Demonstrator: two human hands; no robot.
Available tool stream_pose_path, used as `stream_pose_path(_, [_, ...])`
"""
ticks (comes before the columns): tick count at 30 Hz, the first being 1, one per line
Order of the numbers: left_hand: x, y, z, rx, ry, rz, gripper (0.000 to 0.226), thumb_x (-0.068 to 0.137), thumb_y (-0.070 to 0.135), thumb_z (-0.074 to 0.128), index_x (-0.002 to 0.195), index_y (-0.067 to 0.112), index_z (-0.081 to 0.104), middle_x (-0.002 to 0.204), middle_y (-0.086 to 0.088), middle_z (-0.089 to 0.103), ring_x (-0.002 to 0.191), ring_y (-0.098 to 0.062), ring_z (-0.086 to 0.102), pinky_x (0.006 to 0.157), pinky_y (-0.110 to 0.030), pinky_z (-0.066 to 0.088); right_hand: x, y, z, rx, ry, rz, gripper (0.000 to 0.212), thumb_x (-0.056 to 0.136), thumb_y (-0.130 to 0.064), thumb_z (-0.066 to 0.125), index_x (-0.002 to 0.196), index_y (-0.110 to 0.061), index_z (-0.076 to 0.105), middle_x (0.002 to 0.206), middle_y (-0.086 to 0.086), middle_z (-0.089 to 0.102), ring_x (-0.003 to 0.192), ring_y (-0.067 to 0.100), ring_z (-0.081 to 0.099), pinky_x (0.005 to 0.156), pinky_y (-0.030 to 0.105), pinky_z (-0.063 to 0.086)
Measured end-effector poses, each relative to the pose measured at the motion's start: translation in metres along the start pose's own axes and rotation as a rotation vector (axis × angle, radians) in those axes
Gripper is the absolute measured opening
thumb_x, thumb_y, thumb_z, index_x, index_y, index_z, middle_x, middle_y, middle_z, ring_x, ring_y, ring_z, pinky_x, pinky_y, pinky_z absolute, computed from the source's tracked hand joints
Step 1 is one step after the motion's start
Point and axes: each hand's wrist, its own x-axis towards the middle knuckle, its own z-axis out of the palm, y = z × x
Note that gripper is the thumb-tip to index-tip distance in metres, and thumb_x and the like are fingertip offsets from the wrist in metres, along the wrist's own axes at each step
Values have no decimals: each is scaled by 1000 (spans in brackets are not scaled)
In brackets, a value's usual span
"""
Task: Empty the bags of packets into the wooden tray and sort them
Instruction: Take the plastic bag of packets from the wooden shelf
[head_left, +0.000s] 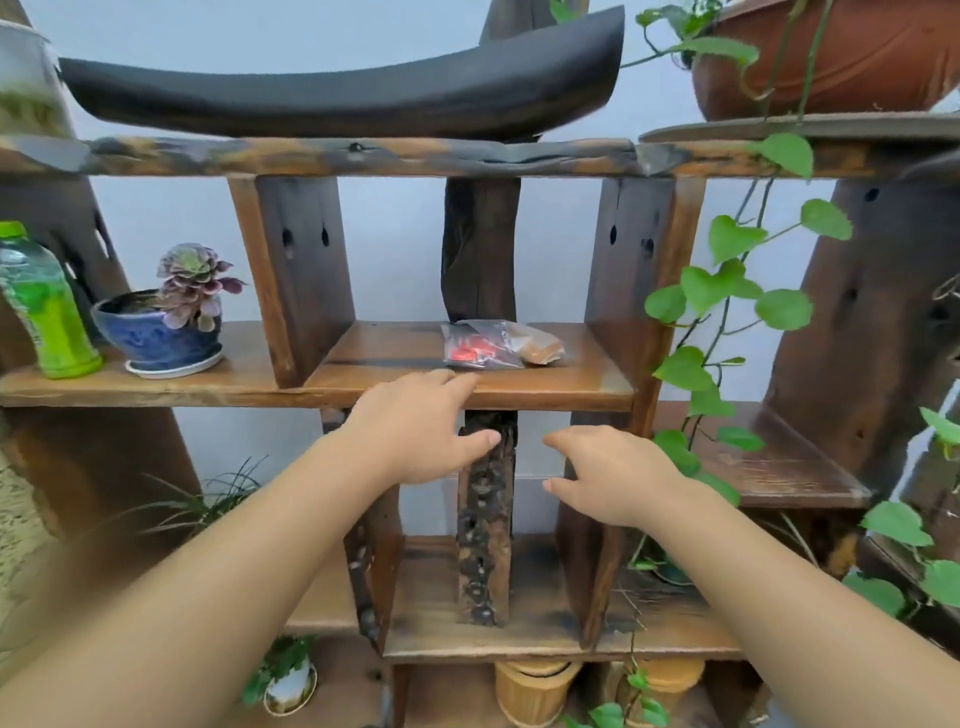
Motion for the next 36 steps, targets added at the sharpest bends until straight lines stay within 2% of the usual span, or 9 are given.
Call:
stream_pose_path(8, [140,-51,47,-119,-140,14,59,89,57,47,141,29,39,138,-4,54,119,-27,54,94,-42,50,112,26,-7,35,58,66,41,89,-49,52,125,-32,53,122,0,65,107,24,62,84,41,55])
stream_pose_path(12, [187,-67,86,-128,-126,-37,66,90,59,45,148,30,33,154,-4,37,135,-29,42,106,-45,43,161,40,-6,82,135,75,42,89,-48,52,130,-36,51,120,-2,66,102,22,63,82,42,58])
stream_pose_path(17, [206,-79,127,-234,-44,-81,58,88,69,31,135,40,50,151,6,39,133,-23,42,106,-49,40,218,59,-2,386,353,199,26,94,-32,51,103,-19,71,104,2,71,92,21,63,79,38,56])
stream_pose_path(19, [215,-86,131,-348,-41,-144,50,88,67,35,126,43,58,144,12,45,130,-20,43,105,-49,38,242,71,1,519,357,280,26,94,-28,50,108,-18,70,110,8,71,100,27,63,85,38,54])
stream_pose_path(22, [226,-99,125,-787,-62,-230,39,88,57,47,113,37,67,129,11,59,123,-16,51,107,-42,36,270,83,3,599,219,372,27,94,-29,50,112,-16,67,117,9,68,104,27,62,88,36,51])
stream_pose_path(24, [230,-103,126,-902,-33,-265,33,93,45,50,121,35,65,126,11,62,116,-13,56,104,-35,39,284,87,3,592,127,392,22,93,-29,53,106,-17,65,114,8,68,97,24,61,85,35,51])
stream_pose_path(27, [238,-107,133,-790,5,-281,45,90,41,54,134,46,48,131,8,60,114,-17,57,103,-42,45,295,88,-1,632,-18,414,25,86,-39,68,101,-21,57,102,3,66,90,21,64,77,33,53])
stream_pose_path(30, [245,-110,133,-667,26,-327,61,80,42,64,138,41,43,133,3,55,116,-23,55,100,-40,46,301,84,-6,775,-156,493,40,77,-40,79,103,-21,55,95,2,66,85,19,64,69,31,52])
stream_pose_path(36, [246,-102,132,-486,-35,-323,53,79,59,54,131,50,49,135,6,60,123,-27,52,102,-46,42,316,76,3,1307,5,452,28,85,-5,71,110,-1,61,96,18,74,83,32,75,78,48,61])
